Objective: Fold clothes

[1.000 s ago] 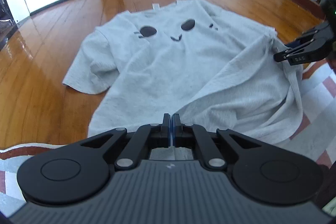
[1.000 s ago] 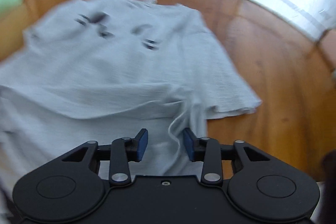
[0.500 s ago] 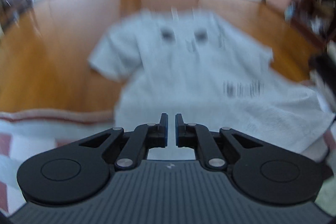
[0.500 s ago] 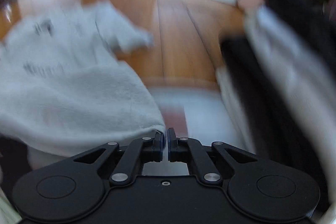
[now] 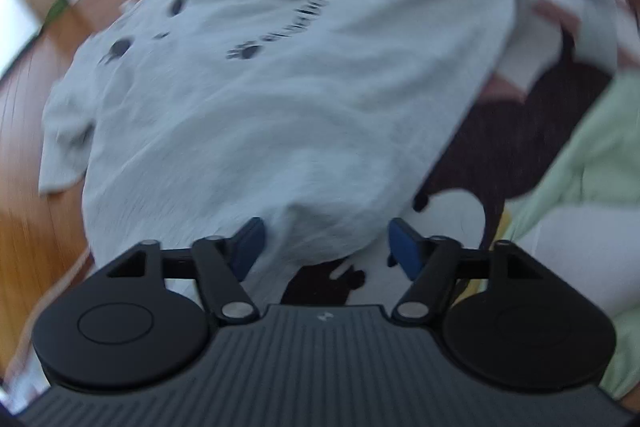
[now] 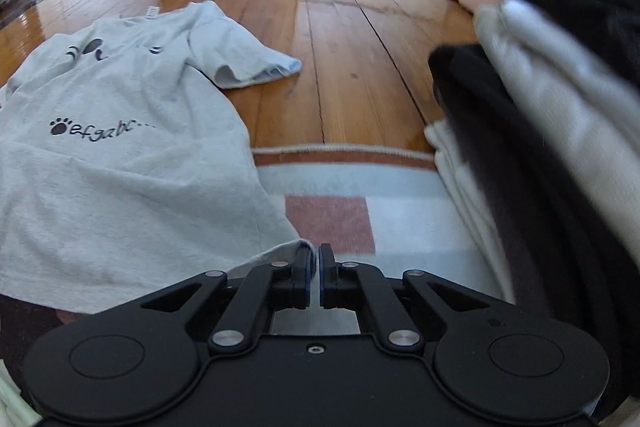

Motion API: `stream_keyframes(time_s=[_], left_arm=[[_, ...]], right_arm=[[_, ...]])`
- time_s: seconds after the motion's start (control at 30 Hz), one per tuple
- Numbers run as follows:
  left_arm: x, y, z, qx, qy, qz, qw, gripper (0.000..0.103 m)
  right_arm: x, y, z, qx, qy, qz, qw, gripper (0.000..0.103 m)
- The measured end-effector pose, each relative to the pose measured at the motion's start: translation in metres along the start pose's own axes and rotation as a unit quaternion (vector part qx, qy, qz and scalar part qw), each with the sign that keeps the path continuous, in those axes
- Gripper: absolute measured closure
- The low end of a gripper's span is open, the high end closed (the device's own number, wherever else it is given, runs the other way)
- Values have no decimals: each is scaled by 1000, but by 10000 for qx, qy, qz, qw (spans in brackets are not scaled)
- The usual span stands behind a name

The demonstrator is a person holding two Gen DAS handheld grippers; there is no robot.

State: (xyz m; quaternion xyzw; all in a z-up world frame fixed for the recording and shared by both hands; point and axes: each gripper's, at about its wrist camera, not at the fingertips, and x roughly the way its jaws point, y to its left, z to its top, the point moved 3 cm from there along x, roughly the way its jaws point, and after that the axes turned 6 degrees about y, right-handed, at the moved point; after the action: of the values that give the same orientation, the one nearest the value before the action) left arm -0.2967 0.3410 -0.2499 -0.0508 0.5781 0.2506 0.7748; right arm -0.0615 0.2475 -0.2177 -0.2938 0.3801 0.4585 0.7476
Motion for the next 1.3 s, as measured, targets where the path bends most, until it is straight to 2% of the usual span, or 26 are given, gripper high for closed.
stream_keyframes(time_s=[0.07, 0.13, 0.17, 0.2, 0.23, 0.27, 0.3, 0.33, 0.47, 0.63, 0.7, 0.83, 0.9, 1.0, 1.07, 1.17, 1.3], left_arm=[[11, -8, -1, 290, 182, 297, 9990, 31], [11, -6, 3, 402, -32, 561, 9976, 41], [8, -1, 8, 410, -173, 808, 9957, 54], [6, 6, 14, 393, -316, 1141, 9922, 57], [4, 15, 21, 284, -448, 1374, 9891, 59], [1, 27, 28, 37, -575, 1443, 9879, 67], [-2, 39, 35, -241, -686, 1458, 9866, 77], [-3, 54, 40, -591, -747, 1343, 9863, 79], [-1, 98, 38, -1527, -733, 1290, 9771, 77], [9, 129, 17, -2133, -503, 1141, 9690, 74], [12, 136, 15, -2312, -478, 1101, 9655, 69], [-1, 153, 9, -2447, -565, 1562, 9553, 63], [-14, 166, 0, -2649, -631, 1865, 9440, 63], [-26, 193, -23, -3152, -562, 2321, 9185, 67], [-29, 210, -40, -3591, -618, 1993, 9097, 67], [-31, 224, -58, -4285, -858, 1135, 8922, 67], [-33, 211, -50, -4263, -1172, 677, 8944, 63]], right_arm=[[2, -2, -4, 72, 27, 91, 9999, 100], [3, 1, -5, -97, 9, 128, 9999, 100], [2, 1, -2, -179, -35, 70, 9998, 100], [2, 2, 1, -261, -79, 13, 9996, 100], [1, 1, 4, -308, -120, -22, 9995, 100], [-1, -2, 9, -215, -150, 33, 9997, 100], [-3, -4, 13, -123, -178, 87, 9997, 100], [-4, -6, 16, -58, -193, 122, 9997, 100], [-1, -9, 19, -134, -221, -24, 9997, 100], [7, -11, 16, -106, -161, -37, 9998, 100], [10, -10, 16, -130, -159, -71, 9998, 100], [11, -8, 16, -225, -191, -194, 9994, 100], [7, -10, 19, -197, -335, -344, 9987, 101], [0, -14, 25, -134, -534, -583, 9968, 101], [0, -18, 29, -113, -510, -578, 9970, 101], [8, -23, 31, 23, -420, -406, 9983, 101], [12, -25, 25, 230, -342, -220, 9989, 101]])
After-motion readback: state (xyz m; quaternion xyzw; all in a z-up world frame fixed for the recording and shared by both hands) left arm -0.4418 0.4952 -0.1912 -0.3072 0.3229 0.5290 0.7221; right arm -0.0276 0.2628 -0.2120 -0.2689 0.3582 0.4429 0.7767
